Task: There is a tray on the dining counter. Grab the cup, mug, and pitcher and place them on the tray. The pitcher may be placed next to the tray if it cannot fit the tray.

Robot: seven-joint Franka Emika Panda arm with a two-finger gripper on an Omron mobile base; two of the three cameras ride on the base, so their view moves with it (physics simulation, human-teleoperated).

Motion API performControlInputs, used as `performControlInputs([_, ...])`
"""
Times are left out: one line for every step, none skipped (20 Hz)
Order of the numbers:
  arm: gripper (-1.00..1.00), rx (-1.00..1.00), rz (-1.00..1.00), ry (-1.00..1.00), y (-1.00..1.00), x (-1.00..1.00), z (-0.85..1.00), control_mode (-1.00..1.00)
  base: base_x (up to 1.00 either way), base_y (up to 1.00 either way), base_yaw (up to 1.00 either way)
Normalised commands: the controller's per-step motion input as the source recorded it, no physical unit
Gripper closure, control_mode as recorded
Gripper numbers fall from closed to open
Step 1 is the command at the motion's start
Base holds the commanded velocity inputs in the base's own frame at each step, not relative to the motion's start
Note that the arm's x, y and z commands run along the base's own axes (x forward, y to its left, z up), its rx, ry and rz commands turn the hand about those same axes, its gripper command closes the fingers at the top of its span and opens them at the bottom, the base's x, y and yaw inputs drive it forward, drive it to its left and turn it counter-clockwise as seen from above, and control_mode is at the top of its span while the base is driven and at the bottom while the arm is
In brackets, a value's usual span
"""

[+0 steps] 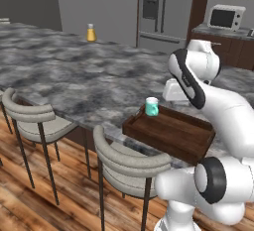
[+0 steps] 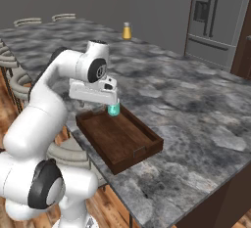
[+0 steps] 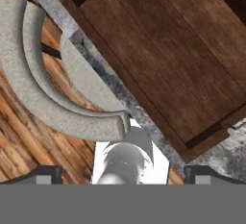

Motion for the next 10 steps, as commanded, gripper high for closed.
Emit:
performControlInputs([-1.00, -0.01, 0.00, 0.00, 0.00, -0.84, 0.44, -1.00, 0.00, 0.00, 0.00])
performControlInputs([-1.00, -0.02, 0.00, 0.00, 0.00, -0.81, 0.41, -1.00, 0.00, 0.00, 0.00])
performControlInputs([-1.00, -0.04, 0.00, 0.00, 0.09, -0.86, 0.32, -1.00, 0.00, 0.00, 0.00])
performControlInputs([-1.00, -0.07, 0.00, -0.02, 0.15, -0.86, 0.29, -1.00, 0.00, 0.00, 0.00])
performControlInputs([-1.00, -0.09, 0.00, -0.03, 0.17, -0.79, 0.31, -1.00, 0.00, 0.00, 0.00])
performControlInputs([-1.00, -0.10, 0.00, -0.01, 0.19, -0.71, 0.27, -1.00, 0.00, 0.00, 0.00])
performControlInputs([-1.00, -0.11, 0.00, -0.03, 0.22, -0.74, 0.31, -1.00, 0.00, 0.00, 0.00])
performControlInputs([-1.00, -0.10, 0.00, -0.02, 0.15, -0.68, 0.36, -1.00, 0.00, 0.00, 0.00])
performControlInputs([-1.00, -0.08, 0.00, -0.02, 0.13, -0.62, 0.32, -1.00, 0.00, 0.00, 0.00])
performControlInputs([-1.00, -0.05, 0.00, -0.01, 0.06, -0.57, 0.25, -1.00, 0.00, 0.00, 0.00])
